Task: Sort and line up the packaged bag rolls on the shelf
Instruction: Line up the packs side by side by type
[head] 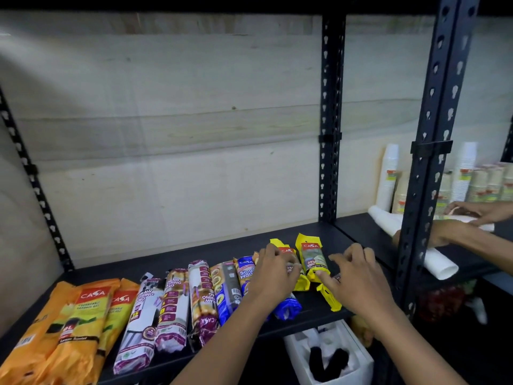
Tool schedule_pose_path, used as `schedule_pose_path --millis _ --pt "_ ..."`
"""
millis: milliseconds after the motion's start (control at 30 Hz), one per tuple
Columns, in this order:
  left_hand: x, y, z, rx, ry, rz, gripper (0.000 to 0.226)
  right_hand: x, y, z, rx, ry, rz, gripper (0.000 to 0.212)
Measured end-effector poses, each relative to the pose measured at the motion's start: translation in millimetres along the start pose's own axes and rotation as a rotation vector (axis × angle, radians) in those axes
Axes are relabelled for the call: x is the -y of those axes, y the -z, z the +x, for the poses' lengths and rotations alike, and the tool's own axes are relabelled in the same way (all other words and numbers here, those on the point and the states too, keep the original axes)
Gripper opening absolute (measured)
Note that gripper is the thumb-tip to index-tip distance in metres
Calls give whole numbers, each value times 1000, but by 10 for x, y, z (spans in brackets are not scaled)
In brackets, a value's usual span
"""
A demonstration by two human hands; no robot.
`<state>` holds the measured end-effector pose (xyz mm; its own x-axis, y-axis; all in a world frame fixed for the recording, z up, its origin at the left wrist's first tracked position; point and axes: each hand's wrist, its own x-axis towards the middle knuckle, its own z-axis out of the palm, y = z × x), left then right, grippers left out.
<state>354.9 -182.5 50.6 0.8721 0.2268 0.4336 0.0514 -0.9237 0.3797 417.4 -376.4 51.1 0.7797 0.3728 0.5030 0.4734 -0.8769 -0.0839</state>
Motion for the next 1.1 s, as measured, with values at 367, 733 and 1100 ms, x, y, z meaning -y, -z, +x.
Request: schedule_pose_path --millis 367,733,1100 --pt "154 330 -646 -25 -36 67 38 -73 -3 -223 195 -179 418 61" --pt "418 474 -1102 -153 -76 69 37 -363 -65 38 288 -38 481 60" --pt "-169 105 -399 106 -78 132 57 -590 -218 156 410 125 471 76"
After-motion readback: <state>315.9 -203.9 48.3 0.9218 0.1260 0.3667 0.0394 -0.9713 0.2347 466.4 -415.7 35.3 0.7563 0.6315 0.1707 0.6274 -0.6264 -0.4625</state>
